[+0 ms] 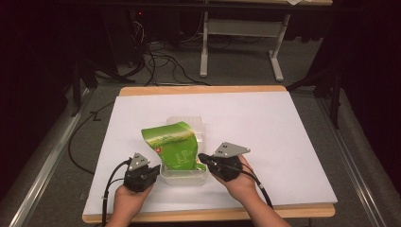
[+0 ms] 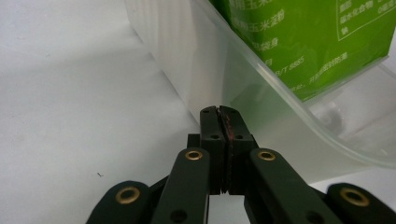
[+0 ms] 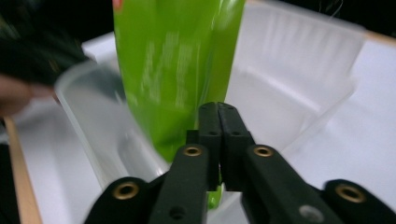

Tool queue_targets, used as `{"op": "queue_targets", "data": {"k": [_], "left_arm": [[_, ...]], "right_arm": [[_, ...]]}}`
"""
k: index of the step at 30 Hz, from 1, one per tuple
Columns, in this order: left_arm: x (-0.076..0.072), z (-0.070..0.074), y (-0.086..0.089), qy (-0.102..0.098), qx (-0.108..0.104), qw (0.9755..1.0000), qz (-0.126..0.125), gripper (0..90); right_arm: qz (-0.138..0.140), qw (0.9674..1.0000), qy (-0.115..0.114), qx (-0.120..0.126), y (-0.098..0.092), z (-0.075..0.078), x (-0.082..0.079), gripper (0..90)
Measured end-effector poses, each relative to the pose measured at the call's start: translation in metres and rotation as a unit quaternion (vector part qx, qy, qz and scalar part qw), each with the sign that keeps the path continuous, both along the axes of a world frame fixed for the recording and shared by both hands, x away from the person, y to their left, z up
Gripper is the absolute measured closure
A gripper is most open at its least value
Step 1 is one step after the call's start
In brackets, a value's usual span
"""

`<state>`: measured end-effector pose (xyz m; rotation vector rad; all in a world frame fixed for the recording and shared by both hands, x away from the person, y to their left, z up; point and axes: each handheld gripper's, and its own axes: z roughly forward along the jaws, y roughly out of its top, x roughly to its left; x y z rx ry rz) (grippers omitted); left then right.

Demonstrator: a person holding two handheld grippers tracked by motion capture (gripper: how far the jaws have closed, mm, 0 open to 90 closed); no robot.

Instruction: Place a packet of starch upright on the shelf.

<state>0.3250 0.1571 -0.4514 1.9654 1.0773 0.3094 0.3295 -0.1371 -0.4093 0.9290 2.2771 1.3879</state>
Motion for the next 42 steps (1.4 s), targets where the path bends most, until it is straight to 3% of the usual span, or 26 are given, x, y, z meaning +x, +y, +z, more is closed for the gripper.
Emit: {"op": "queue_targets", "data": {"k": [3, 5, 7, 10, 13, 22, 29, 42], "left_arm": [[0.0, 0.0, 0.0, -0.001, 0.0, 1.0, 0.0, 88.2], [-0.001, 0.0, 0.001, 0.0, 0.0, 1.0, -0.001, 88.1], [-0.001, 0.0, 0.001, -0.002, 0.001, 1.0, -0.002, 88.0], [-0.001, 0.0, 0.001, -0.003, -0.001, 1.0, -0.003, 88.5], [-0.001, 0.0, 0.001, -0.004, -0.001, 1.0, -0.004, 89.5], [-0.002, 0.0, 0.0, -0.006, 0.0, 1.0, -0.003, 90.0], [-0.002, 0.0, 0.0, -0.007, 0.001, 1.0, -0.004, 90.0], [-0.001, 0.0, 0.0, -0.006, 0.001, 1.0, -0.003, 90.0]], "right_arm": [[0.0, 0.9986, -0.017, 0.05, 0.0, 0.017, 0.003, 61.6], [-0.006, 0.9978, -0.017, 0.063, 0.006, 0.022, 0.009, 54.6], [-0.012, 0.9977, -0.013, 0.065, 0.012, 0.023, 0.017, 53.1], [-0.007, 0.997, 0.0, 0.077, 0.018, 0.019, 0.025, 53.6], [-0.005, 0.9975, 0.0, 0.071, 0.022, 0.015, 0.027, 57.1], [0.008, 0.9978, 0.0, 0.065, 0.024, 0.014, 0.026, 82.9], [0.009, 0.9982, -0.009, 0.058, 0.024, 0.013, 0.023, 84.4], [0.008, 0.9991, 0.0, 0.042, 0.009, -0.006, 0.013, 85.8]]}}
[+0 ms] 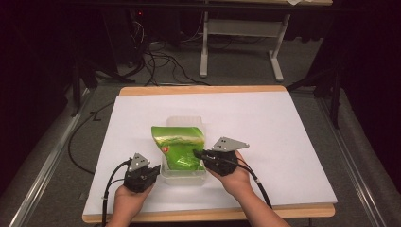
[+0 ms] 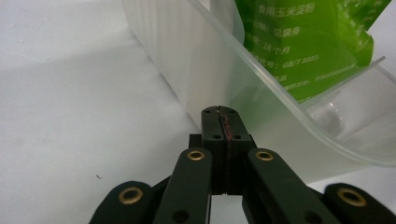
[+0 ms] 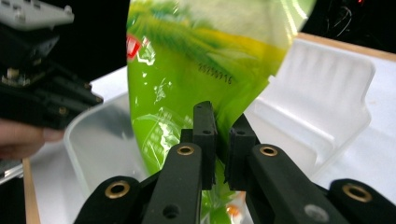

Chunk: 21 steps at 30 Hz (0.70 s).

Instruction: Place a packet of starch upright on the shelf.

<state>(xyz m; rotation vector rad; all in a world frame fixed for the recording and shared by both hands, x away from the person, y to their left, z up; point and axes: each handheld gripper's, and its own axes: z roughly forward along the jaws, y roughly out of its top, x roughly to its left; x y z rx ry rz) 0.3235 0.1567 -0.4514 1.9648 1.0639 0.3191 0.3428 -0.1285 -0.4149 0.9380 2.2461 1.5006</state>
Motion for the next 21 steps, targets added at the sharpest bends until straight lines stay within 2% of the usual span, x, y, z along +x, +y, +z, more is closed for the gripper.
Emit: {"op": "queue_targets", "data": {"k": [9, 17, 21], "left_arm": [[0.0, 0.0, 0.0, 0.001, 0.001, 1.0, 0.0, 90.0], [0.0, 0.0, 0.0, 0.0, 0.003, 1.0, 0.0, 90.0], [0.0, 0.0, 0.0, -0.002, 0.005, 1.0, 0.001, 89.6]], "right_arm": [[0.0, 0.9999, 0.011, 0.005, -0.007, -0.016, -0.005, 85.8], [-0.002, 0.9999, 0.012, 0.002, -0.007, -0.016, -0.005, 85.1], [-0.002, 0.9999, 0.011, 0.001, -0.007, -0.015, -0.005, 81.9]]}}
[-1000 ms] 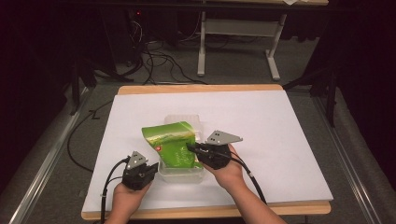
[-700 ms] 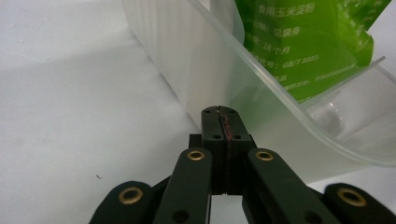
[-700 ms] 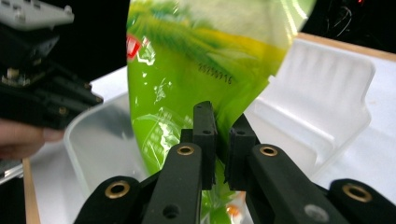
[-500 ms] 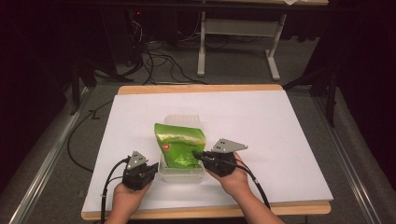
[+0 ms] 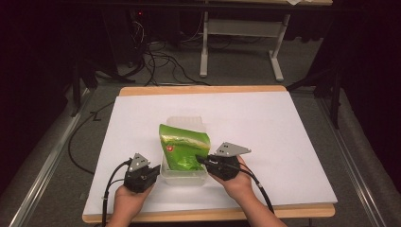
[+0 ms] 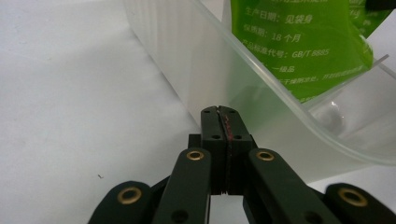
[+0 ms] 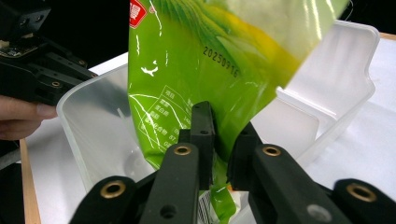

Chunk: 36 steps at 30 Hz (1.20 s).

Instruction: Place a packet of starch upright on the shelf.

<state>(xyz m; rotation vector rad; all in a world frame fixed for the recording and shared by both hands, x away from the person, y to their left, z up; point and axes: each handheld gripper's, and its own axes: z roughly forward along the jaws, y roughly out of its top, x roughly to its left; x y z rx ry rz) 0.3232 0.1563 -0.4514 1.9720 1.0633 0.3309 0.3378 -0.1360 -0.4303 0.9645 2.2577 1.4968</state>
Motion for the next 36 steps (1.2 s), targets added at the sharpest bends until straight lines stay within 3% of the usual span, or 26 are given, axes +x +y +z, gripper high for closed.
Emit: {"op": "queue_targets", "data": {"k": [4, 8, 10, 18, 23, 26, 29, 33, 36], "left_arm": [[0.0, 0.0, 0.0, -0.001, 0.0, 1.0, 0.001, 88.9], [0.0, 0.001, 0.0, -0.003, 0.002, 1.0, 0.003, 88.2], [0.0, 0.001, 0.001, -0.006, 0.002, 1.0, 0.005, 87.0], [0.001, 0.008, 0.015, -0.023, 0.001, 0.9992, 0.033, 79.7], [0.002, 0.012, 0.028, -0.043, 0.022, 0.9976, 0.05, 73.6], [0.004, 0.013, 0.039, -0.05, 0.03, 0.9965, 0.061, 69.0], [0.006, 0.014, 0.051, -0.046, 0.021, 0.9957, 0.078, 64.9], [0.009, 0.014, 0.064, -0.045, 0.016, 0.994, 0.098, 58.8], [0.011, 0.009, 0.07, -0.02, 0.031, 0.9945, 0.098, 51.4]], "right_arm": [[0.0, 0.9999, 0.001, 0.01, -0.001, 0.004, 0.002, 67.7], [-0.005, 0.9995, -0.019, 0.023, -0.002, 0.015, 0.001, 49.1], [-0.008, 0.9992, -0.026, 0.029, -0.004, 0.019, 0.0, 44.9], [-0.03, 0.9985, -0.039, 0.022, -0.026, 0.029, -0.005, 42.7], [-0.067, 0.9969, -0.04, 0.008, -0.058, 0.029, -0.004, 41.7], [-0.098, 0.994, -0.047, -0.015, -0.078, 0.026, -0.004, 40.9], [-0.125, 0.9911, -0.04, -0.02, -0.104, 0.019, -0.005, 40.0], [-0.166, 0.9847, -0.038, -0.038, -0.139, 0.009, -0.009, 40.0], [-0.193, 0.9795, -0.029, -0.052, -0.162, 0.002, -0.013, 40.1]]}}
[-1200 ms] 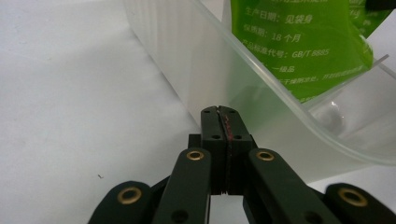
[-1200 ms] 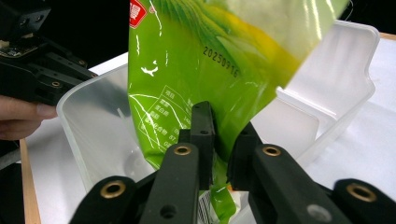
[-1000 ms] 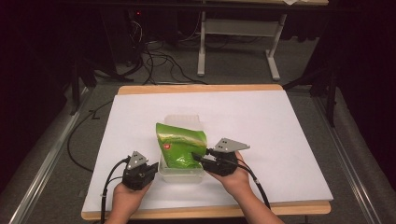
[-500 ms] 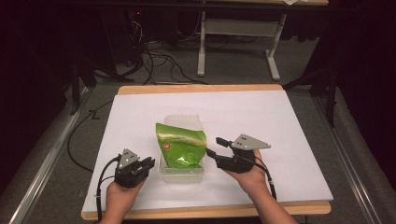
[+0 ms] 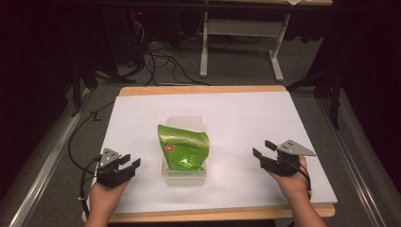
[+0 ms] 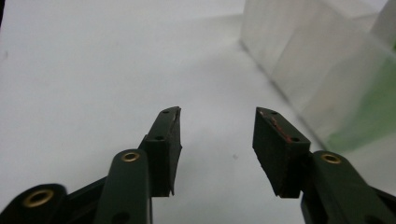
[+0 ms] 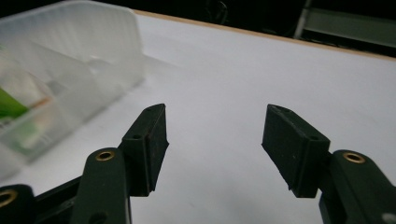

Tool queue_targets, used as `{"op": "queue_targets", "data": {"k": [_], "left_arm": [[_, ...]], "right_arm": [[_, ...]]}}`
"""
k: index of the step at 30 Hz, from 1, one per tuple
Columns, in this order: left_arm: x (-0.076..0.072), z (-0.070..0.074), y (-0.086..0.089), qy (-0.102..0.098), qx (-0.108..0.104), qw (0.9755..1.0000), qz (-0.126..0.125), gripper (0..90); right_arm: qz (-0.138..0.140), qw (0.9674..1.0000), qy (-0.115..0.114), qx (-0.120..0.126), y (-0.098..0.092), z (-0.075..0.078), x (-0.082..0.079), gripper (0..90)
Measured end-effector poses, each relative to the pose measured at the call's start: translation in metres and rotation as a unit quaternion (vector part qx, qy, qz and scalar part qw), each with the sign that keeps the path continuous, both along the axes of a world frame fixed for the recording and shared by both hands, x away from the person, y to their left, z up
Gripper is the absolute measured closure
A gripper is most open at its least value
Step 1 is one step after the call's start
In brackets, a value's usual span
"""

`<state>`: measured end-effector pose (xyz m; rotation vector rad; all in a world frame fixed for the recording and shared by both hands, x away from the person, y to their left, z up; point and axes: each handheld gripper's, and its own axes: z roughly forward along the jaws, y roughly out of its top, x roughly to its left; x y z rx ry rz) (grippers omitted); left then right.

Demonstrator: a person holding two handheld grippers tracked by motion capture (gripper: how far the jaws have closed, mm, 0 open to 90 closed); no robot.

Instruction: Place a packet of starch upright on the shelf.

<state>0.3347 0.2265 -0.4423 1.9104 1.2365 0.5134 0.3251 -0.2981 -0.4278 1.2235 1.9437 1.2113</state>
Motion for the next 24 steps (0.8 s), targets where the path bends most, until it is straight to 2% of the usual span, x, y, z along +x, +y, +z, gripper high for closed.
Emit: {"op": "queue_targets", "data": {"k": [2, 5, 7, 11, 14, 20, 24], "left_arm": [[0.002, -0.003, 0.002, 0.005, 0.018, 0.9998, 0.003, 49.2], [0.004, -0.005, 0.001, 0.009, 0.011, 0.9998, 0.01, 47.0], [0.005, -0.005, -0.002, 0.01, 0.015, 0.9998, 0.01, 45.9], [0.004, -0.006, -0.008, 0.007, 0.025, 0.9996, 0.007, 44.6], [0.004, -0.007, -0.01, 0.009, 0.029, 0.9995, 0.003, 44.0], [0.004, -0.006, -0.009, 0.008, 0.025, 0.9996, 0.002, 43.6], [0.003, -0.005, -0.008, 0.008, 0.013, 0.9999, 0.004, 43.5]], "right_arm": [[-0.013, 0.9999, 0.006, -0.001, -0.012, -0.003, -0.002, 40.0], [-0.028, 0.9993, 0.01, 0.021, -0.02, -0.004, -0.004, 39.7], [-0.027, 0.999, 0.012, 0.035, -0.019, -0.004, -0.002, 38.5], [-0.007, 0.9995, 0.019, 0.023, -0.008, -0.007, 0.001, 37.3], [0.005, 0.9997, 0.012, 0.022, -0.005, -0.005, 0.001, 37.1], [-0.003, 0.9994, 0.02, 0.027, -0.009, -0.006, 0.004, 37.2], [-0.006, 0.9994, 0.02, 0.028, -0.011, -0.007, 0.005, 36.6]]}}
